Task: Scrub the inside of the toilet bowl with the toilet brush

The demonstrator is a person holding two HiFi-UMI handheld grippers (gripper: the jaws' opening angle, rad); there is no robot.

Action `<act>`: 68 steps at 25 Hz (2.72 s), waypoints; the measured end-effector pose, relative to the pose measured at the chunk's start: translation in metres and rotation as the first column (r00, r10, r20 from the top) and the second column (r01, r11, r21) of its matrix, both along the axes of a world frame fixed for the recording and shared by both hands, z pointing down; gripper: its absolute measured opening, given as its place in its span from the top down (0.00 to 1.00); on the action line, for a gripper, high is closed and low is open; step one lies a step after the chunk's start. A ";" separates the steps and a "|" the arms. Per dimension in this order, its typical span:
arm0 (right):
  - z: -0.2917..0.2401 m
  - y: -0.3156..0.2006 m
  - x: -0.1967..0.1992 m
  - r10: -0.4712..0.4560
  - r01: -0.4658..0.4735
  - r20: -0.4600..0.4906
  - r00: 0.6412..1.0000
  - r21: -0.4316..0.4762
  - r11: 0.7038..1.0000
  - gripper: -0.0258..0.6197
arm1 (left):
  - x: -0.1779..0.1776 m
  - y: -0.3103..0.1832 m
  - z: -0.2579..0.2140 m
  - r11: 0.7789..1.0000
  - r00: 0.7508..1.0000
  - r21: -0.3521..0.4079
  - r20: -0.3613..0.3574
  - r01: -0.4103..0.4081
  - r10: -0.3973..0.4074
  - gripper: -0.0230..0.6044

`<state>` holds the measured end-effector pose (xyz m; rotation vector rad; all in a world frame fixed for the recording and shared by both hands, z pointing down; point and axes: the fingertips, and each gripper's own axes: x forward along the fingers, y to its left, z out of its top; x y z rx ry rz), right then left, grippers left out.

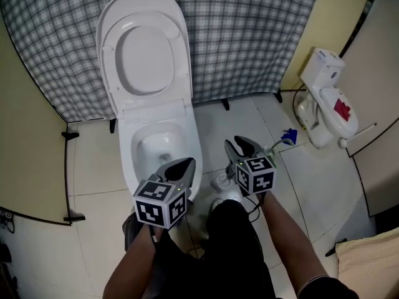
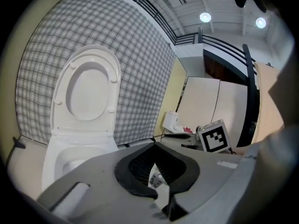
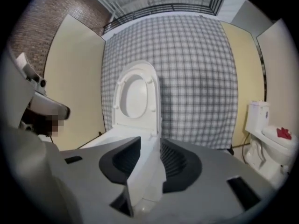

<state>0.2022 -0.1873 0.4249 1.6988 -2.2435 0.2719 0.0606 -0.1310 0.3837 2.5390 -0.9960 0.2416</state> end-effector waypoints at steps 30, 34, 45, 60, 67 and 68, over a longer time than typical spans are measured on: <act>-0.288 0.106 -0.192 -0.506 0.440 0.066 0.860 0.405 0.802 0.95 | -0.116 0.050 -0.229 0.912 0.988 0.385 0.005 0.143 -0.157 0.95; -0.290 0.108 -0.196 -0.502 0.434 0.077 0.861 0.400 0.807 0.95 | -0.121 0.055 -0.235 0.909 0.987 0.388 -0.008 0.150 -0.159 0.95; -0.276 0.106 -0.197 -0.491 0.435 0.074 0.868 0.365 0.823 0.94 | -0.121 0.058 -0.232 0.911 0.989 0.386 -0.016 0.144 -0.150 0.95; -0.271 0.101 -0.193 -0.488 0.434 0.081 0.869 0.348 0.831 0.94 | -0.115 0.055 -0.227 0.917 0.989 0.373 -0.012 0.140 -0.147 0.95; -0.274 0.100 -0.195 -0.484 0.431 0.077 0.872 0.348 0.833 0.94 | -0.116 0.054 -0.228 0.919 0.990 0.371 -0.017 0.136 -0.140 0.95; -0.274 0.100 -0.194 -0.484 0.431 0.077 0.872 0.347 0.833 0.94 | -0.116 0.054 -0.228 0.919 0.990 0.370 -0.016 0.136 -0.140 0.95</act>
